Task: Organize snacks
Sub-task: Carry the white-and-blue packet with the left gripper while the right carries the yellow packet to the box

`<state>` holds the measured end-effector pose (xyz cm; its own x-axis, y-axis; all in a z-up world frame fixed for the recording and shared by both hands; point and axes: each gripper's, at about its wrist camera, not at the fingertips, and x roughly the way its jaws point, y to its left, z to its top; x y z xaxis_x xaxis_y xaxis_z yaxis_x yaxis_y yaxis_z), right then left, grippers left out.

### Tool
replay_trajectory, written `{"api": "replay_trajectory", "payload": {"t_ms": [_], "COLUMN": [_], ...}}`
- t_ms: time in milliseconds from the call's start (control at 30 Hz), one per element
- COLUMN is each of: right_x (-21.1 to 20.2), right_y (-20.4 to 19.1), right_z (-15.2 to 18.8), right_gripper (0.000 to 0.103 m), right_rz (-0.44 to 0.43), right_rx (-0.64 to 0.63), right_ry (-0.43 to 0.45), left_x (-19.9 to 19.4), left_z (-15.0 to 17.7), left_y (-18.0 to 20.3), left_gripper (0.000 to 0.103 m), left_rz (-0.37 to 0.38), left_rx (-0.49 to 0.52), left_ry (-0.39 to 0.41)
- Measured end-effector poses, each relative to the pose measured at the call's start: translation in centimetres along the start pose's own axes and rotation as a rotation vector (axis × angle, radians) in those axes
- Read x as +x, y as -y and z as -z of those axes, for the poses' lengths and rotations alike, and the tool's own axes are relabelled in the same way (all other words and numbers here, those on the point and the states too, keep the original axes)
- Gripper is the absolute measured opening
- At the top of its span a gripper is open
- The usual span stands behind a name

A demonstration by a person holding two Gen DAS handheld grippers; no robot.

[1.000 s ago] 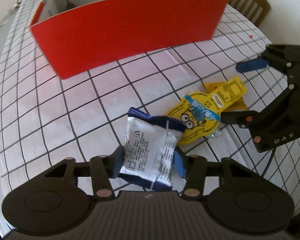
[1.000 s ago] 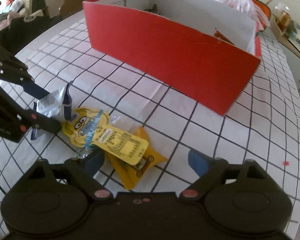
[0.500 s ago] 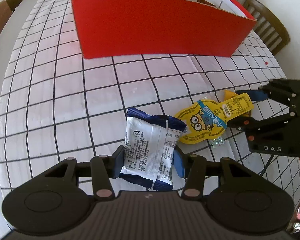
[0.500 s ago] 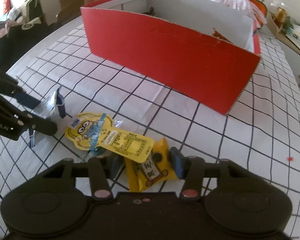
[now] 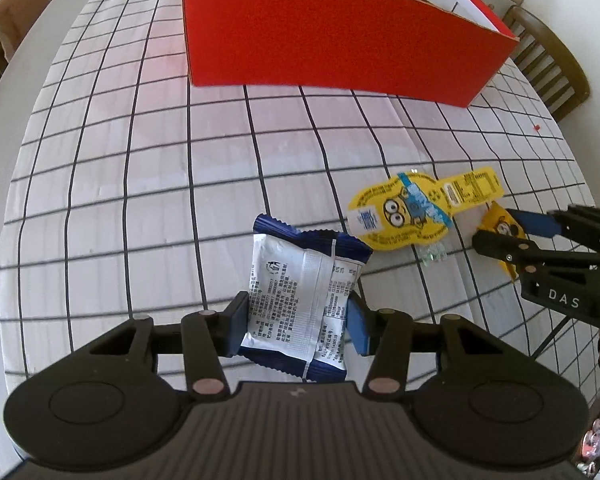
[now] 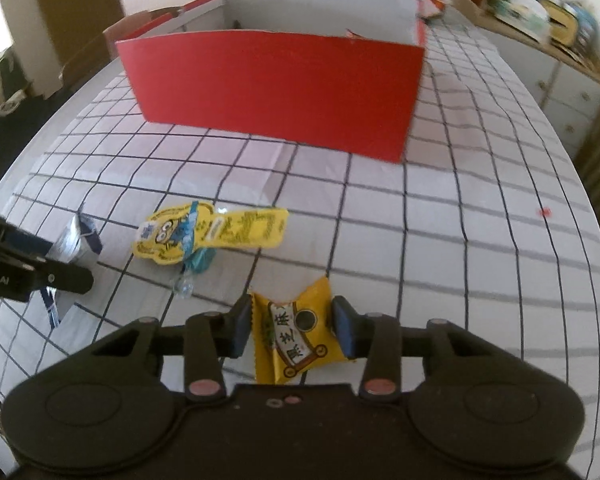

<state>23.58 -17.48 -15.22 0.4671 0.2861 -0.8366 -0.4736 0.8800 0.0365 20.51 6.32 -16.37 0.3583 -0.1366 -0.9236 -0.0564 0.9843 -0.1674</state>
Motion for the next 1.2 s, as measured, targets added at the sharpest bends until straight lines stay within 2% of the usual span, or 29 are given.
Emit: {"api": "replay_trajectory", "payload": {"t_ms": [267, 467, 900, 1200], "right_x": [-2.7, -5.4, -10.6, -12.5], "right_y": [-0.4, -1.1, -1.7, -1.9], "right_z": [1.6, 1.1, -3.4, -7.5], "right_gripper": [0.04, 0.04, 0.04, 0.04], "right_rz": [-0.012, -0.034, -0.054, -0.029], "right_rx": [0.129, 0.196, 0.204, 0.151], "right_ry": [0.029, 0.081, 0.247, 0.34], "left_x": [-2.3, -4.5, -9.8, -12.2], "left_z": [1.3, 1.4, -1.1, -4.4], "left_y": [0.8, 1.4, 2.6, 3.9], "left_gripper": [0.049, 0.049, 0.049, 0.049], "left_rz": [0.02, 0.027, 0.057, 0.019], "left_rx": [-0.011, -0.028, -0.038, -0.034], "left_ry": [0.034, 0.07, 0.203, 0.293]}}
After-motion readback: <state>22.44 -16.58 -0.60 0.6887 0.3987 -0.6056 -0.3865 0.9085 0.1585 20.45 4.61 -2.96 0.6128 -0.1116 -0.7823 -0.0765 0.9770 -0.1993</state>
